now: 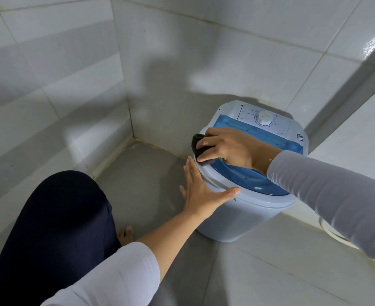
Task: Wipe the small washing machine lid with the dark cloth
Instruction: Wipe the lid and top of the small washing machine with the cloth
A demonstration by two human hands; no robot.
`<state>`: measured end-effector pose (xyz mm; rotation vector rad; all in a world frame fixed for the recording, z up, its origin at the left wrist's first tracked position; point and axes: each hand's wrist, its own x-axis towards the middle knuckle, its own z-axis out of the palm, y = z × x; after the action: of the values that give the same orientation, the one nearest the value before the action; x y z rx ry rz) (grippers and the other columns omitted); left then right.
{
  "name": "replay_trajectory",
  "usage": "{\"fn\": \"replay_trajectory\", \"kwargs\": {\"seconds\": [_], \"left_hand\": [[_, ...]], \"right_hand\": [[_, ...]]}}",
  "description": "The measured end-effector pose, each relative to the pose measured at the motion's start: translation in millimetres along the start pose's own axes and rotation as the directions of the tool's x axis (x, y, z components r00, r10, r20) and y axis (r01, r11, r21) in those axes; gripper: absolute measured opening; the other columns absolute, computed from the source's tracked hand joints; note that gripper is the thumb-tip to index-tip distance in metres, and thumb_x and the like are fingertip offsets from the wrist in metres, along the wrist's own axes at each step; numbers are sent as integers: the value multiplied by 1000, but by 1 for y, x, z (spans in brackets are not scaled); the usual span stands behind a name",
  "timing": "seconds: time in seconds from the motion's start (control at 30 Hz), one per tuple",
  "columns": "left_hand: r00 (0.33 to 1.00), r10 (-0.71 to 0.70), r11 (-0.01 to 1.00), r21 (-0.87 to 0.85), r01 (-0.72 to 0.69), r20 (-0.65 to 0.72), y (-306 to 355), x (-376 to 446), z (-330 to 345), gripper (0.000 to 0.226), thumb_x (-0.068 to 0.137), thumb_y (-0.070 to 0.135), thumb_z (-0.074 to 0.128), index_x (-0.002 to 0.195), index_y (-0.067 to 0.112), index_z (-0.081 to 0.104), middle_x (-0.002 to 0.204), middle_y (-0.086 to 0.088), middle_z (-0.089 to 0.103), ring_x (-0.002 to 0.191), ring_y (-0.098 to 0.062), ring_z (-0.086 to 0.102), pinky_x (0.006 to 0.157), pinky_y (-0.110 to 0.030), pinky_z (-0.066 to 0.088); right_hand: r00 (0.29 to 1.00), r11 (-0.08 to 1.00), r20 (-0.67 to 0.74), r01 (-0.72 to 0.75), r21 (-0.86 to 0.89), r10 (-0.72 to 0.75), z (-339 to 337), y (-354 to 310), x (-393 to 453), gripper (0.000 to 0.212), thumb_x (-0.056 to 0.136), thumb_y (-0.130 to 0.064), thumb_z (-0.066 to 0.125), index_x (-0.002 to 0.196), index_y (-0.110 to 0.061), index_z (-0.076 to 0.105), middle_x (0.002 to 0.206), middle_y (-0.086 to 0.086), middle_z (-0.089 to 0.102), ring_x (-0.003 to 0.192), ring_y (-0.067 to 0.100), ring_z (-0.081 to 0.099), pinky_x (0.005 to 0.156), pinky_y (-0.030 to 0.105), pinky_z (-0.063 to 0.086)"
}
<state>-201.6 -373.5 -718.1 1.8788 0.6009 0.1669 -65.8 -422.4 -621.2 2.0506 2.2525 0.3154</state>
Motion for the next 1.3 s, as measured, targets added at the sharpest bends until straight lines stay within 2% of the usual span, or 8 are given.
{"fn": "replay_trajectory", "kwargs": {"seconds": [0.2,0.3,0.4,0.57,0.7,0.97,1.1,1.3], "left_hand": [[1000,-6,1000,-12,6,-2,-1,0,0,138,55,68,75,150,29,-17,160,11,-15,149,-12,-8,118,-58,3],[1000,-27,1000,-8,27,12,2,0,-2,138,55,68,75,150,30,-17,160,10,-15,149,-13,-8,118,-57,1],[999,-7,1000,-11,8,48,1,0,-8,137,54,69,75,150,31,-14,160,10,-11,150,-16,-4,117,-60,3],[995,2,1000,-15,0,101,-10,8,-31,125,66,69,67,151,27,-14,161,8,-13,150,-15,-8,118,-58,0],[996,40,997,-62,-36,77,-4,31,-53,112,75,66,61,152,25,-8,161,9,-11,149,-9,-11,120,-53,3],[987,89,995,34,-95,136,10,101,-89,119,70,61,70,153,20,-4,162,5,-9,148,-12,-13,120,-53,6],[968,139,964,193,-180,210,11,119,-95,129,63,64,74,153,19,-7,162,2,-9,149,-16,-14,120,-52,9],[941,141,935,270,-229,308,13,131,-98,134,60,67,74,152,23,-13,161,3,-16,147,-17,-21,119,-56,7]], "right_hand": [[990,990,-37,-135,-31,134,5,6,11,42,70,9,69,97,-23,76,100,5,71,84,29,62,61,31,45],[976,976,14,-219,-7,219,1,9,18,43,77,8,61,106,-21,73,109,6,69,94,31,59,70,37,50],[927,935,125,-355,-9,353,-16,16,24,42,85,3,53,116,-22,68,121,3,62,106,27,51,79,34,45],[839,840,41,-542,-17,542,-49,42,25,43,85,4,50,116,-20,67,125,1,59,111,26,50,83,37,49],[873,882,154,-471,24,463,-54,36,39,45,81,4,51,112,-25,68,119,-1,62,110,26,56,84,42,51],[882,924,317,-380,45,348,-30,19,49,40,78,3,57,100,-26,73,112,-11,65,105,18,53,79,35,50],[901,922,264,-378,87,344,-17,23,42,32,75,4,61,89,-21,75,103,-7,69,94,23,54,68,27,40],[894,920,256,-389,42,366,-8,49,47,29,77,4,57,87,-17,73,99,-6,69,92,21,52,67,26,38]]}}
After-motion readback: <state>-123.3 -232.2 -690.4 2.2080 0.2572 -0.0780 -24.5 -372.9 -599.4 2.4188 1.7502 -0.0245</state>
